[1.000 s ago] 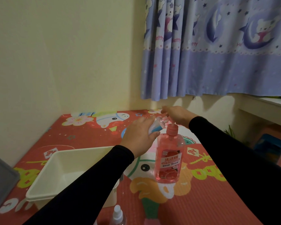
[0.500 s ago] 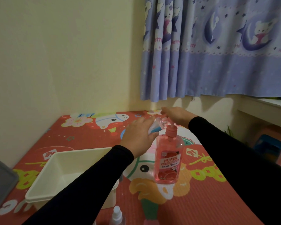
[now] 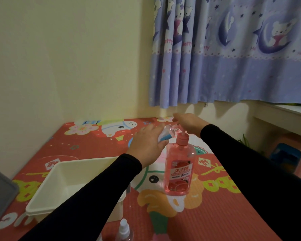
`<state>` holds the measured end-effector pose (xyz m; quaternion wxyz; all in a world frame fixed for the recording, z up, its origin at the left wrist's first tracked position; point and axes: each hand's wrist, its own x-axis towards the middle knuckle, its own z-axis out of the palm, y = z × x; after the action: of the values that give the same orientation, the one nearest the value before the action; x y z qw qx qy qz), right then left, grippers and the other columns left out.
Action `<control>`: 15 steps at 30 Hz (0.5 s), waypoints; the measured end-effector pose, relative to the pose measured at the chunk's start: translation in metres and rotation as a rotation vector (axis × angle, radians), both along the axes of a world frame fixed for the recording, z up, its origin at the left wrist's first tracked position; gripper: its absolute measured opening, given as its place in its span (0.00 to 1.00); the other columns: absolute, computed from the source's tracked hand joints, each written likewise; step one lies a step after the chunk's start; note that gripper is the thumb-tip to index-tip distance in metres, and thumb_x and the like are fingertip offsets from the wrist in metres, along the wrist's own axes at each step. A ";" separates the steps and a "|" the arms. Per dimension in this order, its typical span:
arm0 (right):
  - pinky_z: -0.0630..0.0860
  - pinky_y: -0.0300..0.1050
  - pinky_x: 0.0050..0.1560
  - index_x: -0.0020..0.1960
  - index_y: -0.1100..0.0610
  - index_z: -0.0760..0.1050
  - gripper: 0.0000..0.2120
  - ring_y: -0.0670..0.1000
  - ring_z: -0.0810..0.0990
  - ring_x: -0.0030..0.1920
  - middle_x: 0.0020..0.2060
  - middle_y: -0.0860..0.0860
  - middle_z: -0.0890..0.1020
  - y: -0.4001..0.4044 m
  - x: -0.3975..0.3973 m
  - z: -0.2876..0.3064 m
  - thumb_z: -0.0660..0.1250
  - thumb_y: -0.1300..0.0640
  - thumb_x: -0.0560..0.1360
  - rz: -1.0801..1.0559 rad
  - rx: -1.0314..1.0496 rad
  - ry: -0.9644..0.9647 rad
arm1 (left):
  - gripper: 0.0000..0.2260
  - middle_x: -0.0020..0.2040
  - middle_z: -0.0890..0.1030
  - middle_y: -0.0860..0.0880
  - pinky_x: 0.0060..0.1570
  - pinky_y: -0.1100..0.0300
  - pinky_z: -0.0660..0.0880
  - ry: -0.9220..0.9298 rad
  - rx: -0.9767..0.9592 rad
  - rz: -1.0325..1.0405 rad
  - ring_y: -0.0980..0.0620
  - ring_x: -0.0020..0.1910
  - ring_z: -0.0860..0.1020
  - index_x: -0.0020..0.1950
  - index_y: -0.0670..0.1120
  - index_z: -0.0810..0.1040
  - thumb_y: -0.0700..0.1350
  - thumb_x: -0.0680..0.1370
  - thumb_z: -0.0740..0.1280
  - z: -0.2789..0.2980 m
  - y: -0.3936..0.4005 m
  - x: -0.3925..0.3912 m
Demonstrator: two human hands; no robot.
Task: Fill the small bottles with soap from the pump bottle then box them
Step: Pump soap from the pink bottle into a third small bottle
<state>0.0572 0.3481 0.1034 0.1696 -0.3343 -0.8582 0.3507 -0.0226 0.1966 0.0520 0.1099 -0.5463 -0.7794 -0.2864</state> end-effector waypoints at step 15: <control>0.69 0.46 0.49 0.64 0.67 0.73 0.22 0.56 0.73 0.49 0.63 0.63 0.76 -0.003 -0.001 0.002 0.51 0.53 0.82 0.008 -0.002 -0.029 | 0.24 0.64 0.71 0.48 0.61 0.55 0.65 -0.007 -0.020 -0.011 0.46 0.64 0.69 0.75 0.50 0.61 0.54 0.80 0.61 0.002 -0.002 -0.001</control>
<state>0.0564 0.3451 0.1053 0.1553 -0.3359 -0.8616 0.3473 -0.0235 0.1948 0.0538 0.0999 -0.5506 -0.7796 -0.2812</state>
